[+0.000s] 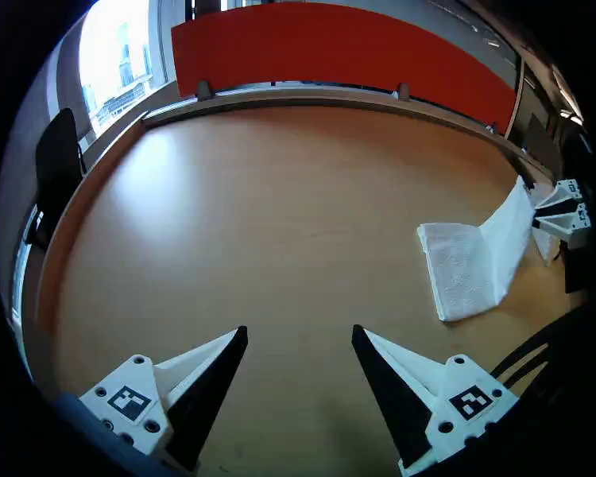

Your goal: Fold towel

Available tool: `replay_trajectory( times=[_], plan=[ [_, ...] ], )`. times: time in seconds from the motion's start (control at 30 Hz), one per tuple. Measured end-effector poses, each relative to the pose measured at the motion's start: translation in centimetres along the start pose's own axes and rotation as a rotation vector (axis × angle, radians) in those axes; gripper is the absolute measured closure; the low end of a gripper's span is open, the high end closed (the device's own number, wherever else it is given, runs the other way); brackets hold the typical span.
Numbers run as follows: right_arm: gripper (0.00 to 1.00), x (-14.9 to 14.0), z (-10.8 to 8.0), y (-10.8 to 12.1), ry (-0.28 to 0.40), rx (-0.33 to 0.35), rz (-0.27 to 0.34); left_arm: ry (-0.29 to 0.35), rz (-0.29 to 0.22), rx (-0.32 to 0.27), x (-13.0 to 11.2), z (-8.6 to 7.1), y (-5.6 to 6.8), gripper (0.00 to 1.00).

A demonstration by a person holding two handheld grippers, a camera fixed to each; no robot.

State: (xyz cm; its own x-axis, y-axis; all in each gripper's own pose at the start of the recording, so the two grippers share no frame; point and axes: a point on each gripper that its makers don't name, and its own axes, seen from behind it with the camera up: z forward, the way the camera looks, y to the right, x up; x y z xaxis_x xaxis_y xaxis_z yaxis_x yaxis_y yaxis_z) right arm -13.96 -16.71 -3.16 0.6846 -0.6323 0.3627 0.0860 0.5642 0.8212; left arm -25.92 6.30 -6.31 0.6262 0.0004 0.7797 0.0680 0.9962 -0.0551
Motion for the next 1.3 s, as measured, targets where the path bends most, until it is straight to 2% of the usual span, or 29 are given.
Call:
replay_trajectory(
  times=[0.37, 0.6, 0.8, 1.07, 1.3],
  plan=[
    [0.96, 0.1, 2.2, -2.3, -0.018, 0.056, -0.019, 0.004, -0.01, 0.007, -0.2, -0.3, -0.5, 0.02],
    [0.96, 0.0, 4.3, -4.3, -0.044, 0.113, -0.049, 0.004, -0.025, 0.02, -0.5, -0.7, -1.3, 0.02],
    [0.96, -0.8, 5.8, -5.4, -0.072, 0.144, -0.047, 0.003, -0.04, 0.033, -0.8, -1.0, -2.0, 0.02],
    [0.96, -1.1, 6.2, -5.2, -0.08, 0.143, -0.031, 0.002, -0.046, 0.038, -1.0, -1.1, -2.5, 0.02],
    [0.96, -0.6, 5.7, -5.0, -0.065, 0.136, -0.038, 0.003, -0.039, 0.033, -0.7, -0.8, -2.2, 0.02]
  ],
)
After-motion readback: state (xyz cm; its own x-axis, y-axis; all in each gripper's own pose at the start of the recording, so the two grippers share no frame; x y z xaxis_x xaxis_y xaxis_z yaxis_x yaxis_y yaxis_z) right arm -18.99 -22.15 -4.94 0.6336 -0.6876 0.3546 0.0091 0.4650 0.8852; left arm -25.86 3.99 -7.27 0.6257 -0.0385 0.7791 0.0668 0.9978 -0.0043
